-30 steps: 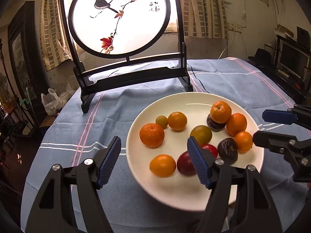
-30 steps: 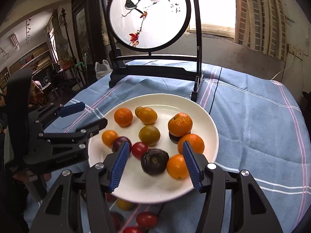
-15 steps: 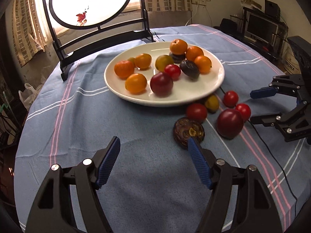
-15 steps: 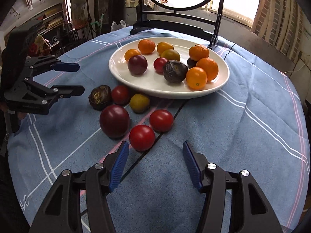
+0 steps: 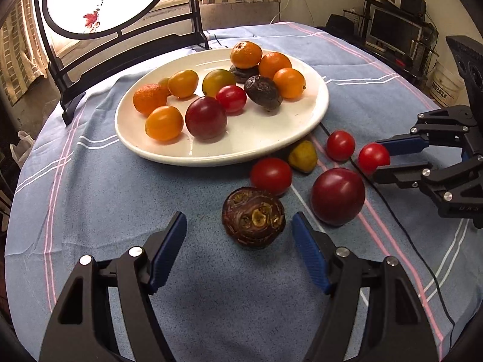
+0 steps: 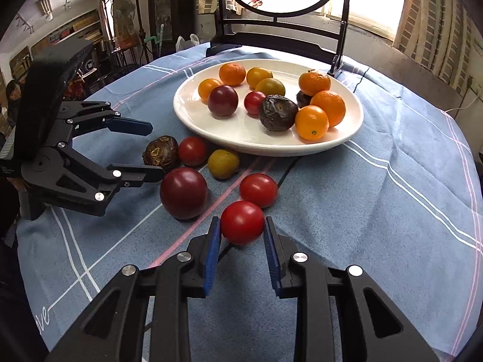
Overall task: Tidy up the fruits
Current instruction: 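Grasp a red tomato with the right gripper while the left grasps a dark brown fruit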
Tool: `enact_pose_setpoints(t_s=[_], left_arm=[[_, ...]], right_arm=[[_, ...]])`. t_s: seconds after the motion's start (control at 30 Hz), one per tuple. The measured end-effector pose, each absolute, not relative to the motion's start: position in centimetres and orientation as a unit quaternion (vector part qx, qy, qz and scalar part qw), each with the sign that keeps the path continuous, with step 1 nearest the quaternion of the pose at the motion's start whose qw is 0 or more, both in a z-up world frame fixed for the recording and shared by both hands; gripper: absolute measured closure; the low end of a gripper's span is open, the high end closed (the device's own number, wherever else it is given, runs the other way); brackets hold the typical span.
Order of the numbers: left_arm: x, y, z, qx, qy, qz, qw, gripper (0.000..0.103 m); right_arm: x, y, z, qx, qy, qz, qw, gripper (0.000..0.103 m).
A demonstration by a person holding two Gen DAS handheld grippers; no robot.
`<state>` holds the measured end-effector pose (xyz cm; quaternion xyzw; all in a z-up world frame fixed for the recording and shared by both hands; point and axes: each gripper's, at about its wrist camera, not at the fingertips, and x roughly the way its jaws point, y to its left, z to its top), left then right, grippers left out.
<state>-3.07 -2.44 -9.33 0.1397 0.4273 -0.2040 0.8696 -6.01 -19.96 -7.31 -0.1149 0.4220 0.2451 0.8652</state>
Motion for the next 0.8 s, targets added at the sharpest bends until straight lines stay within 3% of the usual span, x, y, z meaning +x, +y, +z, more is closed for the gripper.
enact_pose_setpoints(t_s=[0.27, 0.33, 0.4, 0.8], left_arm=[[-2.4, -3.1, -9.9, 0.139, 0.433, -0.195, 0.869, 0.033], [-2.2, -3.1, -9.8, 0.134, 0.435, -0.193, 0.869, 0.042], [-2.1, -3.1, -9.8, 0.118, 0.445, -0.206, 0.864, 0.062], [-4.7, -3.8, -8.1, 0.160, 0.413, -0.184, 0.878, 0.062]], right_arm=[[-5.6, -20.5, -7.9, -0.095, 0.428, 0.246, 0.864, 0.074], [-5.7, -20.3, -7.9, -0.096, 0.427, 0.248, 0.864, 0.074], [-5.9, -20.1, -7.9, -0.099, 0.427, 0.250, 0.863, 0.074], [-6.6, -19.6, -7.6, -0.104, 0.426, 0.255, 0.862, 0.074]])
